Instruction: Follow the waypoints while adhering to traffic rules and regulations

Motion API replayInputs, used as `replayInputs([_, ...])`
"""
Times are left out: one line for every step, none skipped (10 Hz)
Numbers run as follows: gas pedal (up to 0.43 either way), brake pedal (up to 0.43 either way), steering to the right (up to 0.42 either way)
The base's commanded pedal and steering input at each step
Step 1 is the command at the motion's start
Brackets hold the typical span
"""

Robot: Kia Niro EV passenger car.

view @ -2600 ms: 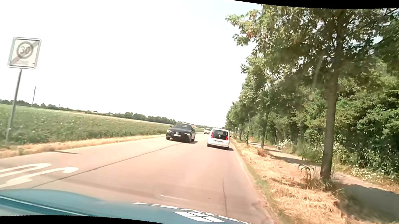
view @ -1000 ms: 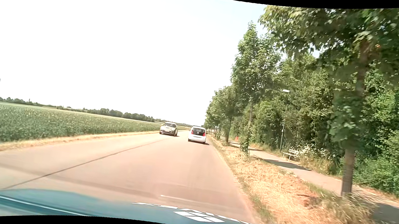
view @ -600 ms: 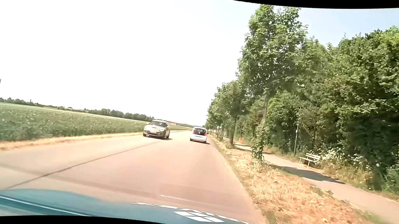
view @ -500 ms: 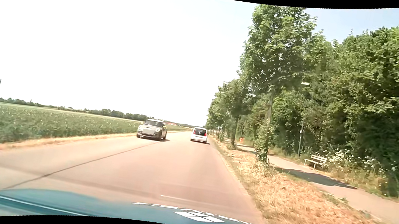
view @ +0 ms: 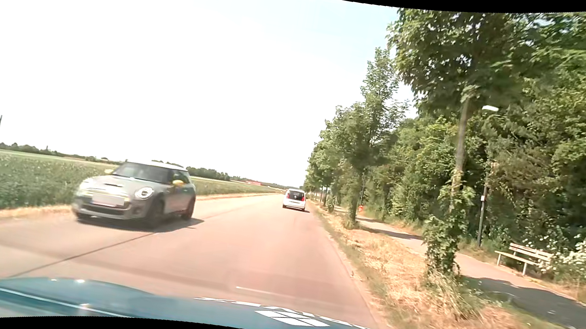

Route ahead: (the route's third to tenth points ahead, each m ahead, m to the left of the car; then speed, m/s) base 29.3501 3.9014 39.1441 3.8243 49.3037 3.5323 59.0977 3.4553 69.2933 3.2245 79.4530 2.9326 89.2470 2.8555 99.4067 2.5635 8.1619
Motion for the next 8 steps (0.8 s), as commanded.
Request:
replayInputs([0.118, 0.0, -0.001])
replayInputs([0.118, 0.0, -0.004])
replayInputs([0.11, 0.0, -0.009])
replayInputs([0.11, 0.0, -0.012])
replayInputs([0.11, 0.0, -0.012])
replayInputs([0.11, 0.0, -0.011])
replayInputs([0.11, 0.0, -0.006])
replayInputs([0.11, 0.0, -0.002])
